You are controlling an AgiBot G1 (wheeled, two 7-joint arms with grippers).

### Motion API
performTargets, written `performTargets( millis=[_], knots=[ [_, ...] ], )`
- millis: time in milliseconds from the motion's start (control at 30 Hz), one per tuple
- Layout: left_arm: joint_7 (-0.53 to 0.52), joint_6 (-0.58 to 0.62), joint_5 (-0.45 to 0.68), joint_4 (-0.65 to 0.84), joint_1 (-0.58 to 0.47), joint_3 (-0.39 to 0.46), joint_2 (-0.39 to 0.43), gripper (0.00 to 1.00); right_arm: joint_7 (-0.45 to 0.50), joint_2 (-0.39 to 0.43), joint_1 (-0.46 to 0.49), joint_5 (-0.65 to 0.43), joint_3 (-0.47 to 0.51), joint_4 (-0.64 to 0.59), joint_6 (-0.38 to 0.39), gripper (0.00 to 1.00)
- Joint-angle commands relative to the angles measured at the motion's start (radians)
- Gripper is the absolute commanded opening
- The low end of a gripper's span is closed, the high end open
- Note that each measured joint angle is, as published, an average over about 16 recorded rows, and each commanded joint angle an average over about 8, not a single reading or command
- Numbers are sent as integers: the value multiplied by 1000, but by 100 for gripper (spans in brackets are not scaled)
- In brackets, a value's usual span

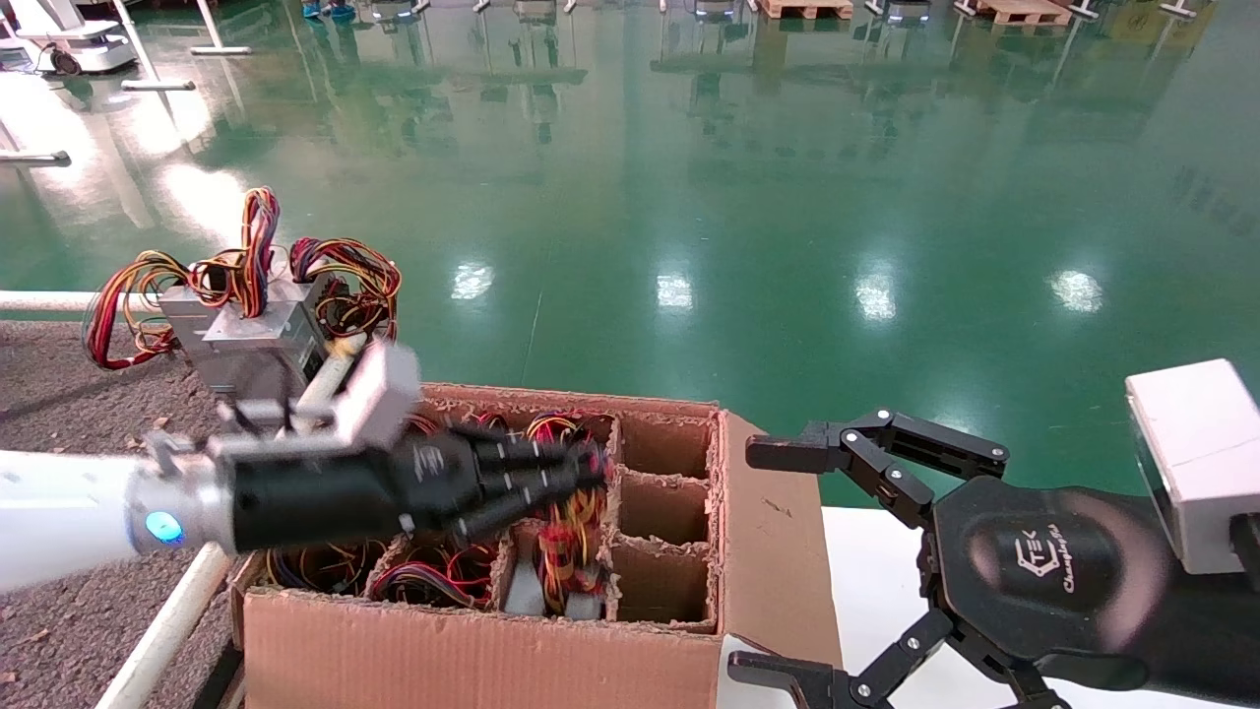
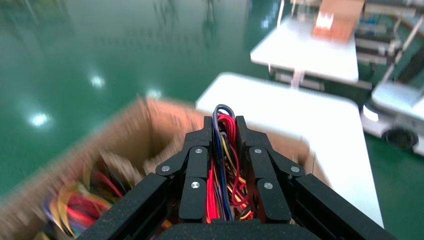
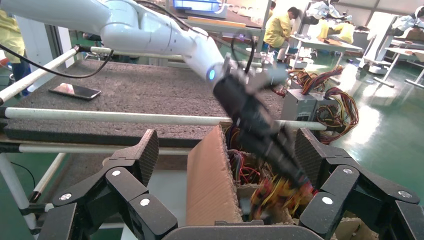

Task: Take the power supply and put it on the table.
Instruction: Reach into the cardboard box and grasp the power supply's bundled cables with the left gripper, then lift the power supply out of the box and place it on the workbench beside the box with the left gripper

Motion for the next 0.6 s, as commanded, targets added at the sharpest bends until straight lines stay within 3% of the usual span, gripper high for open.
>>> performTargets(
  millis=[33,367,600],
  knots=[
    [-32,2,-35,-39,-3,-10,-19,0,0,0,0,0,0,0,0,100],
    [-196,-23,-173,-259,-31,-32,-172,0,0,0,0,0,0,0,0,100],
    [-276,-52,-199,-358,-106,-52,-255,0,0,0,0,0,-1,0,0,100]
  ],
)
